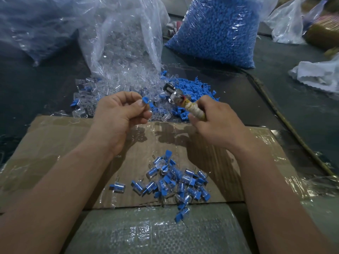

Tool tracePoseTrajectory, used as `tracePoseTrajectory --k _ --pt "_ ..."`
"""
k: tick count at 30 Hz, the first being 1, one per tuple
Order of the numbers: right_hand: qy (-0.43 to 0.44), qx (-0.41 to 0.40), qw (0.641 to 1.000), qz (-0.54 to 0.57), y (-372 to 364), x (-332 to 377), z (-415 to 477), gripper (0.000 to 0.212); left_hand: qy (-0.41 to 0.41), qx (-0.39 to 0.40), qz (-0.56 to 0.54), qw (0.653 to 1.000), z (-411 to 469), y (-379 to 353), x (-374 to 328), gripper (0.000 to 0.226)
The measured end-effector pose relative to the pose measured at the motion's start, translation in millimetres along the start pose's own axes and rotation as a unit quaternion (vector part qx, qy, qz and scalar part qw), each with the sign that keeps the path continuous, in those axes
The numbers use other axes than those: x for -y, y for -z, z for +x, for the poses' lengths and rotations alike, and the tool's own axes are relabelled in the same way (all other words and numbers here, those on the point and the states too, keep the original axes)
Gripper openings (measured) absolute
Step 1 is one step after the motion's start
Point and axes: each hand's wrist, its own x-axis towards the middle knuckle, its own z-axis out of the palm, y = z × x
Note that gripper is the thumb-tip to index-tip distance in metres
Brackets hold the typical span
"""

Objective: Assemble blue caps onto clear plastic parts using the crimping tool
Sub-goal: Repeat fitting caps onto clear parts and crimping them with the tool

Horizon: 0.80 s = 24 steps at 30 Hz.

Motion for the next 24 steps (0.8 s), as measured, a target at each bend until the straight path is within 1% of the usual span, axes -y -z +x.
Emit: tracePoseTrajectory --k 5,10,24 --pt "0.022 0.012 0.999 0.041 -6 11 -1 0.017 -0.026 -0.008 0.011 1.0 -3 -5 1 0.016" --pt "0.018 0.044 0.998 0.027 -10 14 -3 0.019 -0.035 -0.009 0.029 0.999 -4 -6 1 0.017" --pt "0.019 0.072 0.997 0.031 -9 17 -3 0.017 -0.061 -0.006 0.035 0.997 -7 -9 1 0.018"
